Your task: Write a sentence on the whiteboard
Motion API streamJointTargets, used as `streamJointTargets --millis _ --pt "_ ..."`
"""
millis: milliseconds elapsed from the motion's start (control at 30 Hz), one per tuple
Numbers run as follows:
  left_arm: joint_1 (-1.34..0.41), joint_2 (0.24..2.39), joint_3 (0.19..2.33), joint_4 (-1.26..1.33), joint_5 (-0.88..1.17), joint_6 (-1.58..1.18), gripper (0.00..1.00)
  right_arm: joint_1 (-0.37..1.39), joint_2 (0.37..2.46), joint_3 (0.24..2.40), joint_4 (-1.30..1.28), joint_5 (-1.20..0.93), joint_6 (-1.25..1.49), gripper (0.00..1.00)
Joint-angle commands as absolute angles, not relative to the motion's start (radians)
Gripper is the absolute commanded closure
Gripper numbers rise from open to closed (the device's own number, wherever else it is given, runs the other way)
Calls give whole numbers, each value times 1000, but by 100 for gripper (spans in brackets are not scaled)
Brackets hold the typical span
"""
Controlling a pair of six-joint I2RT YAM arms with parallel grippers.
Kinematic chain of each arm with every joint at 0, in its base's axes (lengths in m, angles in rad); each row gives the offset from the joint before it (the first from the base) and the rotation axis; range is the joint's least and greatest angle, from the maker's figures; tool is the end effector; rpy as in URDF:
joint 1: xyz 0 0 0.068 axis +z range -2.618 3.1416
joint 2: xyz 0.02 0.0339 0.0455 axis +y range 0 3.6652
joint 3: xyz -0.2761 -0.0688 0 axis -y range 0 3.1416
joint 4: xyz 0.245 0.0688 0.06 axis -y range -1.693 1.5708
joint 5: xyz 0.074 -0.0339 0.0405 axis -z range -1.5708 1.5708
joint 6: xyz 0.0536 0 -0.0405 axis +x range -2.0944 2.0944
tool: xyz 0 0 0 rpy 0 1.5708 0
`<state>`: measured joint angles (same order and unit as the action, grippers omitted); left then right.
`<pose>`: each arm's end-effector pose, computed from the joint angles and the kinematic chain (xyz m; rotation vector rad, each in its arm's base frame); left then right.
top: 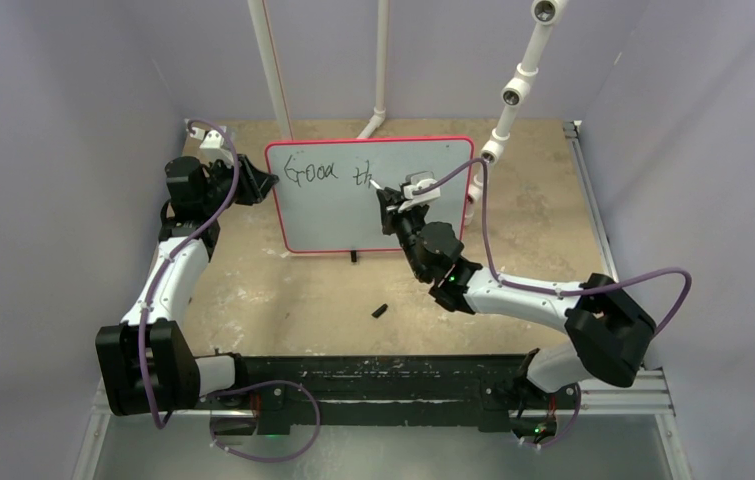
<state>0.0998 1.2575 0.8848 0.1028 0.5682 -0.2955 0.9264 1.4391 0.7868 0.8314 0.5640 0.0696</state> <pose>0.3012 0.0012 0.3111 0.0388 1.8467 -0.6580 0.2225 0.2484 0.3074 -0.1353 1.4271 0.4298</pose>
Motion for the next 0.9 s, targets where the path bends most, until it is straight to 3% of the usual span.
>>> streamJointTargets --millis 0,867 --pt "99 1238 881 118 566 -284 71 920 1444 829 891 602 43 100" --pt "99 1233 882 117 565 -281 71 904 1453 779 860 651 104 100"
